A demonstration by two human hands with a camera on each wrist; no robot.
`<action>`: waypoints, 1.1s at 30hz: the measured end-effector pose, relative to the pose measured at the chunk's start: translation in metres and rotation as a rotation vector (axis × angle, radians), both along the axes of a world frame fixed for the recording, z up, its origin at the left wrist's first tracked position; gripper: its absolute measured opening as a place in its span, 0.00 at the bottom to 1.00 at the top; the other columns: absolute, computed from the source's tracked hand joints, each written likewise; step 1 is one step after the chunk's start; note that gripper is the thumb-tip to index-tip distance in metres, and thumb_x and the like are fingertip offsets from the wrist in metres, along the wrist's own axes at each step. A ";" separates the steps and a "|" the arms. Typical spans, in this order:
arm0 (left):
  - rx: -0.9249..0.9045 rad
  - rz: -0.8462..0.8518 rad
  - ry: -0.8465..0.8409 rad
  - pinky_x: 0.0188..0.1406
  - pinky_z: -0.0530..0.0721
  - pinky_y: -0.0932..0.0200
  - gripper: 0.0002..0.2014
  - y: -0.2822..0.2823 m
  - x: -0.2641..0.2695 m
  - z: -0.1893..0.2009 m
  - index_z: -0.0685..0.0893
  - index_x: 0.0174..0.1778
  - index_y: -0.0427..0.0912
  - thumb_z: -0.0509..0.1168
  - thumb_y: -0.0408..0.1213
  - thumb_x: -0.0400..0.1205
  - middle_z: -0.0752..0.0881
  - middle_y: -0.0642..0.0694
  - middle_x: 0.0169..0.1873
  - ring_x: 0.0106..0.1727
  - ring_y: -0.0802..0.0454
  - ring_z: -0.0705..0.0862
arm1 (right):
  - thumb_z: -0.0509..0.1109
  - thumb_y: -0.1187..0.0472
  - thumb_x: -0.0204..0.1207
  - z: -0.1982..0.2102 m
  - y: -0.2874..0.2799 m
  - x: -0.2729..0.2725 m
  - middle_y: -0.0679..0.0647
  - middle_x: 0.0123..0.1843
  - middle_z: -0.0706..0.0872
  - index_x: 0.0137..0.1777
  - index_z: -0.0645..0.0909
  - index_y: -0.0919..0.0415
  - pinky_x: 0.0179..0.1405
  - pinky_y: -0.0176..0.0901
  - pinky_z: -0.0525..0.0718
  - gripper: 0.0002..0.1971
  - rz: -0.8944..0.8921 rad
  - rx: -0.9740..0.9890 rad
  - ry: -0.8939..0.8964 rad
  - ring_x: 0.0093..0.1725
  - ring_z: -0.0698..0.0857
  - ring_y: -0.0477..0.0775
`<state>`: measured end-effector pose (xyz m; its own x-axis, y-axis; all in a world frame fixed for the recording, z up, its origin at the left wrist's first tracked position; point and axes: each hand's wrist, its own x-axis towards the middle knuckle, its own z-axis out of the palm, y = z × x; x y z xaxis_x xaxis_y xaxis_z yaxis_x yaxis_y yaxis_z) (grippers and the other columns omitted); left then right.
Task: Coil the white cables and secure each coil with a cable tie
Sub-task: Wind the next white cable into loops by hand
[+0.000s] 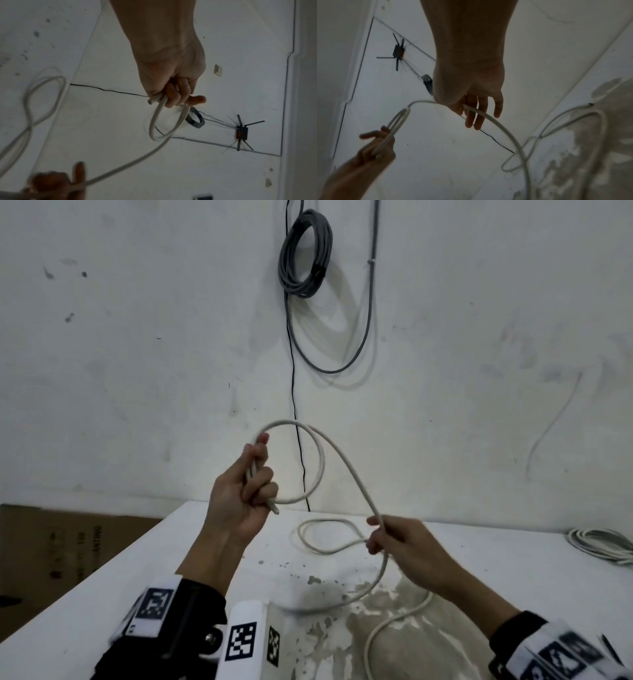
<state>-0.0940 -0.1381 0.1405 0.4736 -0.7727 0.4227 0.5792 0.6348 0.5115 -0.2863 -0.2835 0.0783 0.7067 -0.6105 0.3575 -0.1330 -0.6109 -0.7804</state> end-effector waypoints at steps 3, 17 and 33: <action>-0.028 0.188 0.043 0.11 0.61 0.73 0.09 0.000 -0.001 0.013 0.81 0.43 0.43 0.56 0.37 0.82 0.89 0.57 0.36 0.10 0.60 0.62 | 0.58 0.66 0.82 -0.024 0.008 0.011 0.48 0.40 0.83 0.58 0.74 0.50 0.41 0.37 0.84 0.11 0.017 -0.109 0.077 0.39 0.87 0.46; -0.101 1.252 -1.593 0.24 0.86 0.61 0.15 -0.015 -0.007 -0.014 0.81 0.60 0.36 0.57 0.41 0.85 0.92 0.47 0.44 0.29 0.54 0.89 | 0.58 0.76 0.77 0.005 0.041 0.050 0.59 0.51 0.81 0.77 0.65 0.53 0.44 0.52 0.82 0.30 0.272 -0.765 0.224 0.45 0.81 0.58; 0.341 1.515 -2.299 0.12 0.60 0.69 0.08 -0.008 -0.003 -0.019 0.85 0.42 0.36 0.75 0.32 0.70 0.83 0.48 0.21 0.07 0.49 0.69 | 0.59 0.70 0.78 0.045 0.018 0.049 0.58 0.52 0.83 0.54 0.77 0.63 0.37 0.47 0.73 0.08 -0.310 -0.929 0.522 0.52 0.82 0.61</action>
